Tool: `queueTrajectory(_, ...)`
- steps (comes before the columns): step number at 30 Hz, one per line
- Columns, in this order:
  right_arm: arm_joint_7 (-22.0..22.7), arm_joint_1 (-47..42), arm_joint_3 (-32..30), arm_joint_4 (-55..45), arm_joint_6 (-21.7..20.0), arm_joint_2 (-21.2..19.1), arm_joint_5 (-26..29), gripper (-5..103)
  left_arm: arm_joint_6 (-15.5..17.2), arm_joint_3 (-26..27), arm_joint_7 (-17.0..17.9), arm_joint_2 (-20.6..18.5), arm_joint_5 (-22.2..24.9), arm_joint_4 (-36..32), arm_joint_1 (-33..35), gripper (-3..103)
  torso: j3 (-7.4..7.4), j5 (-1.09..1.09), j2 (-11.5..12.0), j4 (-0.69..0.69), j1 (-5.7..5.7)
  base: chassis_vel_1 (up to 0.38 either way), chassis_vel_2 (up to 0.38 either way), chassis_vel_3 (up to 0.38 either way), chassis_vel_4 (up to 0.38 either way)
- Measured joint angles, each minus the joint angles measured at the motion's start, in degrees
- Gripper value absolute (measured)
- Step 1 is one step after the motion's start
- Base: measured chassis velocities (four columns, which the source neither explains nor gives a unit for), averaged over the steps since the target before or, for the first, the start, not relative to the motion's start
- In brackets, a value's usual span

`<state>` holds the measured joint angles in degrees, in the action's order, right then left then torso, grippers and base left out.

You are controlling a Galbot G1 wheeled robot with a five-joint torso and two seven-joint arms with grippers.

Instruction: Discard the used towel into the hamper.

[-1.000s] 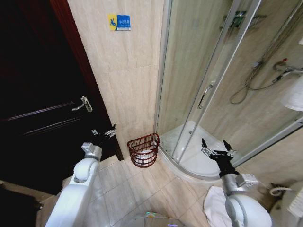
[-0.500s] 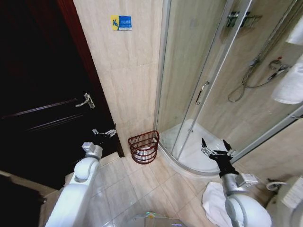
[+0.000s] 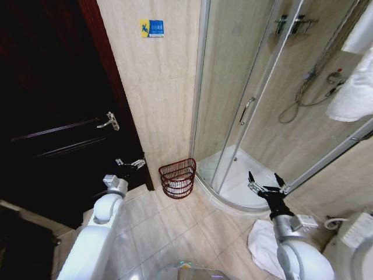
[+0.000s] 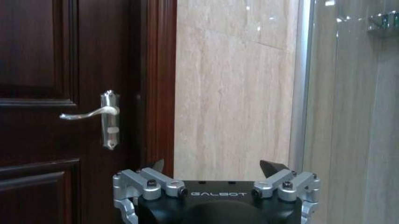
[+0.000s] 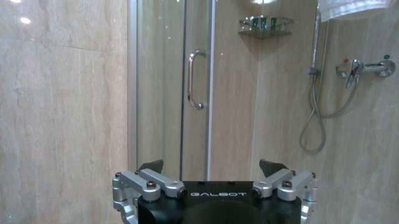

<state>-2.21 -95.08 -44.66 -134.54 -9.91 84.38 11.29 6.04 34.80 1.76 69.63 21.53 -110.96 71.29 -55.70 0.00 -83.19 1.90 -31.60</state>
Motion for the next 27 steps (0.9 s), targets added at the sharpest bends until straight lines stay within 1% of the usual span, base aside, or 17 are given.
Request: queueTrajectory(27, 0.0, 0.0, 0.0, 0.2, 0.1, 0.1, -0.1, 100, -0.9, -0.5, 0.0, 0.4, -0.6, 0.5, 0.1, 100, 0.0, -0.01, 0.0, 0.0, 0.0, 0.065, -0.063, -0.061, 0.058)
